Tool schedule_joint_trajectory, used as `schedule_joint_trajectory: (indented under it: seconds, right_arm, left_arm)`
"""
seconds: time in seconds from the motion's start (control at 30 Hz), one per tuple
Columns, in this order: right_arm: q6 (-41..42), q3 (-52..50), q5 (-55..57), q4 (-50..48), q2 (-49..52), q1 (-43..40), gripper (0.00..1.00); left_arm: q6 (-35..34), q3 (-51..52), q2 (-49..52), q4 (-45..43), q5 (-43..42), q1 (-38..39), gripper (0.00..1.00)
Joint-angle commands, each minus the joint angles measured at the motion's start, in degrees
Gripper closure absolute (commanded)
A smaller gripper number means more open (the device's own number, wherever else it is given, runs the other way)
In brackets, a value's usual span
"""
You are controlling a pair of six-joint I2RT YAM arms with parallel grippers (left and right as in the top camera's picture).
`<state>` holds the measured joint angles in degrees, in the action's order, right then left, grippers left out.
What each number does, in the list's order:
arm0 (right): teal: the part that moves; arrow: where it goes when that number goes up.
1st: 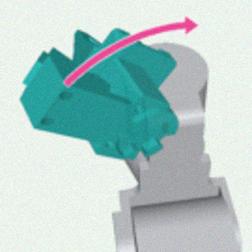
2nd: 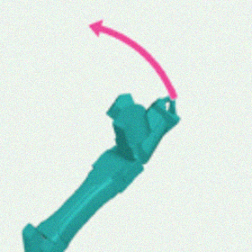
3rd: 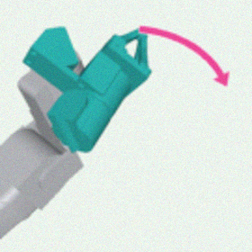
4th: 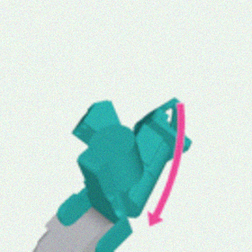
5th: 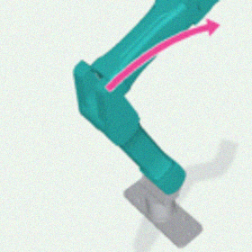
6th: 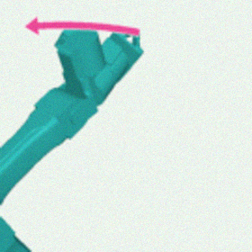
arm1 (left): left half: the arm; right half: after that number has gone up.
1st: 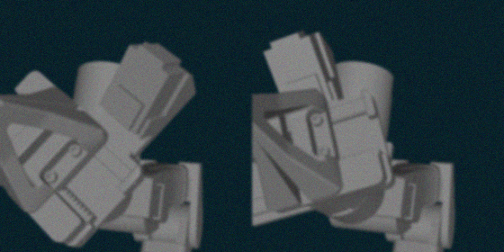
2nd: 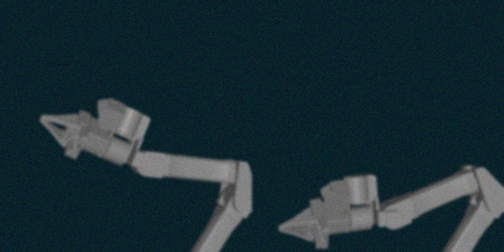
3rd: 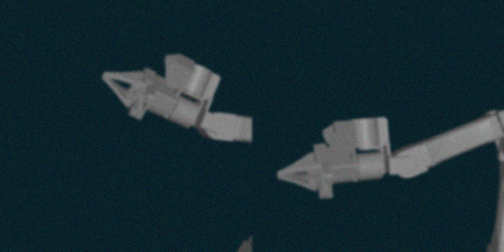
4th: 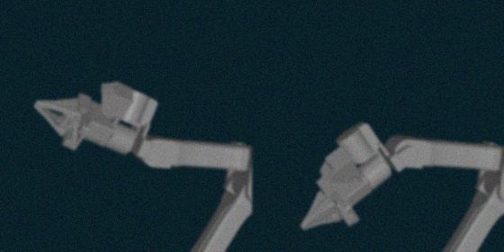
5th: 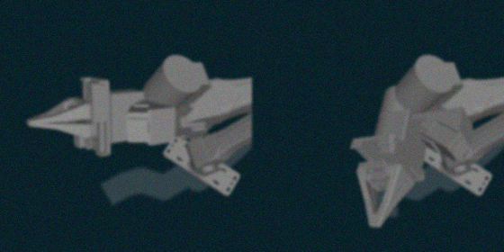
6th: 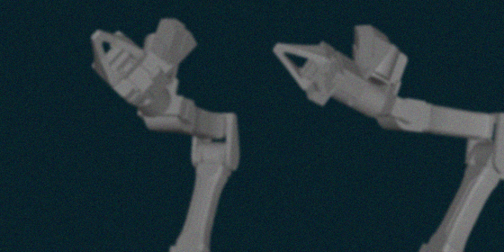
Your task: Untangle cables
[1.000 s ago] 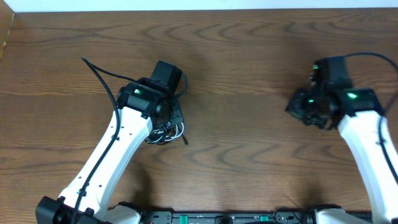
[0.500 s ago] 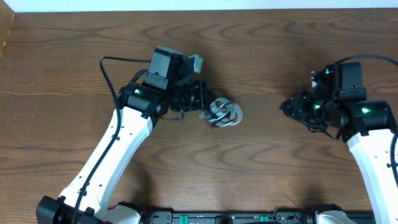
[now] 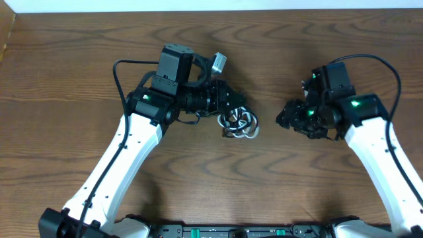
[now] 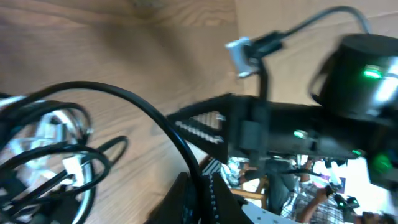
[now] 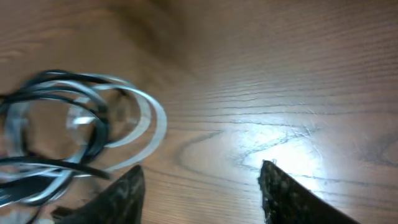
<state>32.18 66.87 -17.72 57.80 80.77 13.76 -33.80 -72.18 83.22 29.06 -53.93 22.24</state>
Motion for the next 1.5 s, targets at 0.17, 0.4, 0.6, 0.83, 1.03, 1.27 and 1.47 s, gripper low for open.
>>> schedule_joint_trajectory:
  seconds: [0.17,0.4,0.6,0.83,1.03,1.27,1.47]
  right_arm:
    - [0.3,-0.2,-5.0,-0.5,5.2,0.4,0.47]
    - [0.4,-0.2,-4.9,-1.9,6.7,2.3,0.43]
    - [0.7,-0.2,-4.7,-4.8,7.5,4.9,0.43]
    - [4.2,-0.2,-0.6,-7.3,8.4,7.0,0.45]
    - [4.5,-0.2,-0.6,-7.9,10.4,7.5,0.48]
    - [4.7,-0.2,-1.0,-8.9,13.2,7.7,0.49]
    - [4.7,-0.2,-1.3,-10.2,14.8,7.7,0.5]
  left_arm:
    - [-2.9,-0.3,-0.3,-3.5,-3.9,0.0,0.92]
    - [-7.1,-0.3,-0.3,-5.7,-3.9,0.0,0.93]
    - [-8.6,-0.3,-0.3,-6.1,-3.9,0.0,0.93]
    - [-9.9,-0.3,-0.3,-6.1,-4.0,0.0,0.93]
    - [-10.6,-0.3,-0.3,-6.1,-4.0,0.0,0.93]
    - [-11.1,-0.3,-0.3,-6.5,-4.0,0.0,0.92]
    - [-12.2,-0.3,-0.3,-7.4,-5.9,-1.3,0.93]
